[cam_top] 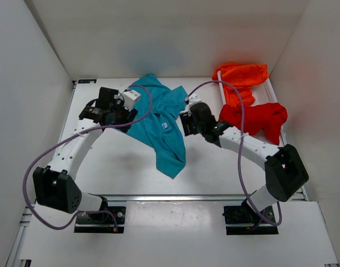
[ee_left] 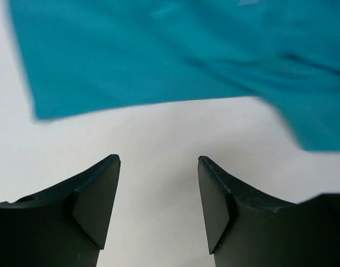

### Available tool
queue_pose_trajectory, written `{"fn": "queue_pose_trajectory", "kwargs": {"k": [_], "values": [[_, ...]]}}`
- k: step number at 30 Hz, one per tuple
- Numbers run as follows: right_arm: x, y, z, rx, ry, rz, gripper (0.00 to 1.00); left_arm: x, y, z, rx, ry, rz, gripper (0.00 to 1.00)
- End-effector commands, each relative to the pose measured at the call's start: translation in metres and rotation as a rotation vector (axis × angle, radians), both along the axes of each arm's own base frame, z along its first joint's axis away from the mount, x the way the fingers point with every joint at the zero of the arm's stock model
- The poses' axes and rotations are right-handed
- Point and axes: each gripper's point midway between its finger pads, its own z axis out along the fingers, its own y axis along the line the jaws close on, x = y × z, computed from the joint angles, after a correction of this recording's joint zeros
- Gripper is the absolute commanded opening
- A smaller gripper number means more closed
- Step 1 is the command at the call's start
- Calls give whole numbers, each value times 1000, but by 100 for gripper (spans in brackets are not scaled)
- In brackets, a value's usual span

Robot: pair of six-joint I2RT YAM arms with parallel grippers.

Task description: Fold and stack the t-shirts

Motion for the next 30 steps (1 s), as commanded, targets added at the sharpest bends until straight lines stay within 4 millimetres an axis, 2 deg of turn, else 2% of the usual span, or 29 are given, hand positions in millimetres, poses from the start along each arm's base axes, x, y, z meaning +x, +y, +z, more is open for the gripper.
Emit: {"fn": "queue_pose_trajectory", "kwargs": {"k": [1, 2, 5, 6, 7, 8, 9, 10, 12, 14, 15, 17, 18, 19, 20, 21, 22, 24, 25, 26, 28, 30], "values": [[-35, 33, -26, -125, 30, 164, 69, 49, 73, -26, 142, -131, 332, 69], [-45, 46, -26, -136, 18, 218, 70, 45, 80, -40, 169, -113, 343, 69], [-69, 69, -27, -175, -23, 388, 68, 63, 90, -70, 149, -20, 393, 70], [-75, 79, -24, -158, -27, 430, 67, 75, 82, -61, 71, 1, 401, 69], [-83, 84, -34, -166, 5, 466, 67, 89, 90, -69, 35, 68, 451, 66], [-85, 91, -32, -151, 8, 476, 69, 92, 98, -89, 28, 152, 482, 63], [-88, 95, -37, -145, 34, 500, 69, 107, 100, -79, -15, 142, 505, 61], [-92, 97, -40, -148, 52, 508, 72, 112, 105, -87, -19, 165, 527, 62], [-99, 99, -49, -153, 90, 527, 73, 129, 114, -83, 1, 128, 549, 64], [-105, 95, -55, -150, 106, 534, 73, 136, 125, -95, 24, 136, 572, 64], [-110, 98, -56, -149, 108, 555, 73, 142, 132, -92, 17, 126, 597, 65], [-119, 95, -64, -166, 111, 571, 73, 149, 157, -109, 18, 151, 657, 65], [-123, 97, -66, -164, 118, 578, 73, 153, 165, -114, 17, 161, 678, 64], [-126, 93, -76, -172, 151, 568, 73, 159, 167, -110, 19, 146, 674, 64], [-130, 95, -75, -158, 161, 565, 73, 161, 177, -122, 29, 166, 683, 64], [-129, 96, -74, -152, 163, 553, 73, 167, 175, -126, 26, 170, 684, 64], [-130, 96, -74, -137, 172, 527, 73, 177, 181, -117, 18, 137, 693, 65], [-133, 95, -77, -139, 190, 505, 73, 187, 185, -134, 16, 166, 711, 65], [-132, 92, -79, -135, 201, 477, 73, 193, 186, -130, 10, 158, 718, 65], [-133, 90, -78, -139, 217, 457, 73, 190, 187, -144, 37, 188, 732, 65], [-135, 90, -78, -133, 233, 438, 73, 193, 194, -149, 40, 195, 742, 65], [-135, 86, -81, -150, 250, 408, 74, 185, 195, -163, 30, 248, 750, 64]]}}
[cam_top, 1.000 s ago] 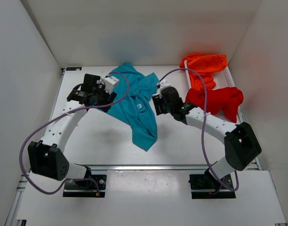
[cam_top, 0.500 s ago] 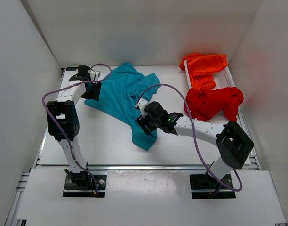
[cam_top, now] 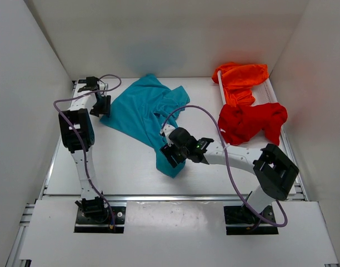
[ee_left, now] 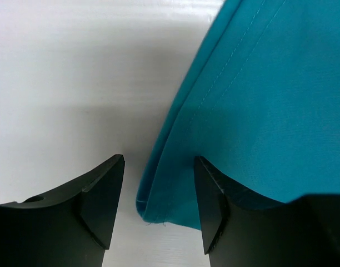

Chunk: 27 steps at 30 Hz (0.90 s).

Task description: Fold and stack the t-shirts

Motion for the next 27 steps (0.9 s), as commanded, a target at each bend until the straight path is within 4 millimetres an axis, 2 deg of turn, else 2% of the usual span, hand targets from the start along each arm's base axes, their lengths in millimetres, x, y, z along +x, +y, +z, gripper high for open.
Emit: {"fn": "queue_pose_trajectory", "kwargs": {"k": [1, 2, 4, 6, 7, 9, 10, 12, 14, 15, 16, 17, 19, 21, 22, 23, 25, 26, 27], "values": [[0, -4, 2, -19, 29, -83, 74, -6, 2, 3, -27, 26, 32, 64], [-1, -8, -2, -32, 47, -101, 75, -9, 6, 2, -29, 38, 40, 64], [-2, -13, -3, -33, 78, -142, 75, -22, 7, -17, -21, 101, 34, 60], [-8, -21, -9, -18, 132, -201, 75, -29, 1, -25, -21, 126, 6, 47], [-8, -24, -9, -7, 148, -223, 74, -33, -3, -30, -16, 137, -11, 43], [-15, -28, -12, 15, 174, -247, 72, -40, -9, -33, -58, 140, -26, 24], [-13, -31, -12, 27, 178, -267, 71, -45, -14, -36, -76, 150, -33, 20], [-20, -35, -17, 50, 223, -289, 68, -50, -12, -29, -80, 134, -38, 9], [-21, -33, -21, 91, 260, -310, 69, -66, -18, -31, -81, 156, -61, 5], [-27, -31, -25, 104, 296, -295, 68, -64, -17, -24, -75, 126, -65, 4], [-28, -35, -33, 97, 314, -308, 68, -71, -21, -21, -77, 121, -86, 3], [-29, -35, -36, 100, 325, -310, 68, -81, -21, -26, -77, 137, -89, 3], [-32, -30, -38, 105, 343, -279, 68, -86, -23, -16, -68, 106, -102, 1], [-32, -23, -39, 135, 352, -241, 67, -96, -24, -16, -69, 116, -104, 2], [-31, -20, -42, 136, 356, -227, 64, -100, -26, -13, -73, 116, -106, 2], [-28, -19, -43, 142, 363, -224, 54, -103, -26, -17, -76, 125, -103, 2], [-24, -20, -50, 131, 382, -242, 23, -107, -25, -14, -77, 120, -103, 1], [-15, -22, -47, 149, 380, -267, 16, -108, -28, -12, -87, 122, -97, 1], [-12, -22, -47, 173, 391, -292, 3, -108, -27, -10, -90, 122, -95, 0]]}}
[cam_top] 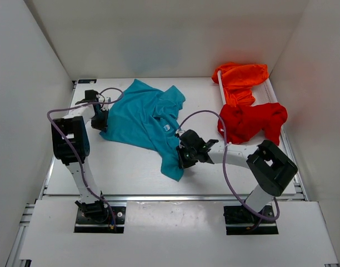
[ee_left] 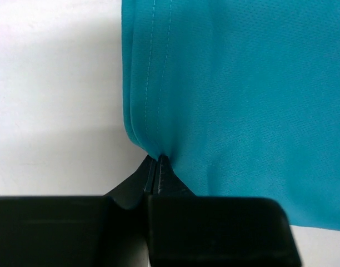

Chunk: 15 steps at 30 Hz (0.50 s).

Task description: Fold and stack the t-shirts

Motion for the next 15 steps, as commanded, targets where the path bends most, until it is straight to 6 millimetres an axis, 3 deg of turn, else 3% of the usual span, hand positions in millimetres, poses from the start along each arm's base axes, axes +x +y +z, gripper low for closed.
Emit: {"fn": "queue_pose_trajectory", "kwargs": {"k": [1, 2, 4, 5, 6, 7, 8, 9, 10, 12, 13, 14, 15], "values": [[22, 3, 3, 97, 29, -78, 0, -18, -10, 4, -38, 39, -20, 0], [33, -2, 5, 113, 24, -114, 0, -10, -12, 13, -53, 16, -22, 0], [64, -2, 29, 190, -35, -140, 0, -2, -12, 30, -70, 10, -19, 0], [92, -4, 52, 208, -110, -153, 1, 33, -12, 73, -89, -85, -29, 0], [131, -8, 88, 235, -218, -165, 0, 41, -11, 84, -95, -87, -31, 0], [152, -15, 105, 228, -261, -196, 0, 54, -8, 101, -101, -113, -24, 0], [191, -19, 154, 262, -384, -218, 1, 86, -3, 151, -91, -234, -17, 0], [208, -28, 175, 264, -427, -255, 0, 114, -1, 220, -66, -414, -15, 0], [242, -41, 224, 298, -534, -307, 0, 124, 3, 247, -51, -490, -17, 0], [279, -67, 315, 357, -726, -383, 0, 133, 4, 359, 33, -805, -42, 0], [286, -75, 332, 357, -773, -421, 0, 130, 4, 365, 43, -830, -62, 0], [287, -86, 364, 364, -859, -455, 0, 120, 2, 404, 68, -941, -65, 0], [282, -95, 384, 359, -918, -459, 0, 108, 3, 423, 74, -1011, -51, 0]]}}
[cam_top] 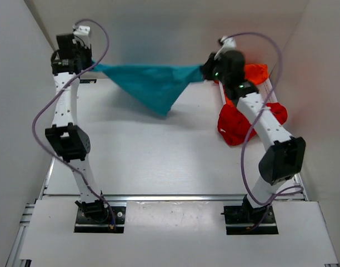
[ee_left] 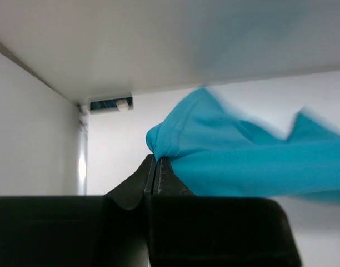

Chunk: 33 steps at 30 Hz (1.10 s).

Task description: Fold and stack the t-shirts

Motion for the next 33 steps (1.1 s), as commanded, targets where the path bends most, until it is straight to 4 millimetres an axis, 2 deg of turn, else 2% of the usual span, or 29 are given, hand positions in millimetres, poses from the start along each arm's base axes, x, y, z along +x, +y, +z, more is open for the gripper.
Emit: {"fn": "queue_pose_trajectory", "kwargs": {"k": [1, 2, 3, 4, 5, 6, 8, 9, 10, 11, 12, 13, 14, 15, 16, 17, 18, 19, 20, 21, 23, 25, 28, 31, 32, 33], "values": [[-3, -40, 101, -19, -265, -133, 0, -50, 0, 131, 55, -330, 15, 0], [-11, -45, 103, -23, -273, -148, 0, -66, -2, 159, 69, -406, 19, 0], [-21, -47, 97, -41, -267, -153, 0, -75, -2, 155, 84, -396, 14, 0], [-25, -48, 88, -49, -251, -149, 0, -77, -3, 144, 94, -367, 4, 0], [-41, -45, 71, -56, -221, -135, 0, -80, -2, 127, 95, -315, 9, 0], [-48, -46, 64, -58, -210, -135, 0, -84, 0, 124, 92, -299, 14, 0], [-77, -48, 11, -96, -124, -135, 0, -97, 1, 81, 95, -157, -5, 0], [-91, -45, -22, -112, -61, -122, 0, -108, -3, 72, 95, -113, -16, 0], [-104, -50, -23, -84, -51, -137, 0, -115, -6, 47, 97, -47, -40, 0], [-125, -47, -51, -71, 12, -129, 0, -132, -13, 16, 100, 49, -73, 0], [-145, -50, -75, -54, 64, -132, 0, -146, -16, 8, 103, 85, -87, 0], [-156, -50, -93, -54, 107, -128, 1, -159, -20, -24, 104, 173, -114, 0], [-180, -45, -119, -45, 167, -105, 0, -180, -18, -53, 94, 270, -117, 0], [-191, -44, -134, -41, 204, -95, 0, -196, -20, -73, 86, 349, -132, 0], [-210, -43, -161, -34, 269, -79, 0, -214, -18, -106, 98, 448, -135, 0], [-232, -36, -189, -15, 339, -29, 0, -227, -15, -123, 102, 506, -131, 0], [-250, -36, -218, -15, 404, -4, 0, -250, -14, -153, 115, 600, -137, 0], [-264, -28, -229, 3, 435, 56, 0, -271, -12, -180, 121, 677, -138, 0], [-281, -30, -252, -3, 502, 72, 0, -292, -13, -203, 134, 755, -151, 0], [-291, -32, -265, -6, 541, 75, 0, -298, -13, -212, 139, 770, -153, 0], [-298, -41, -278, -30, 577, 58, 0, -326, -11, -238, 154, 859, -148, 0], [-297, -54, -284, -27, 595, 14, 0, -339, -10, -247, 159, 893, -147, 0], [-301, -64, -285, 19, 605, -1, 0, -349, -10, -252, 151, 920, -141, 0], [-316, -70, -291, 33, 638, -10, 0, -355, -9, -253, 141, 934, -132, 0], [-318, -71, -291, 41, 638, -14, 1, -356, -10, -253, 144, 935, -136, 0], [-325, -70, -294, 53, 651, -5, 6, -358, -10, -253, 139, 944, -134, 0]]}}
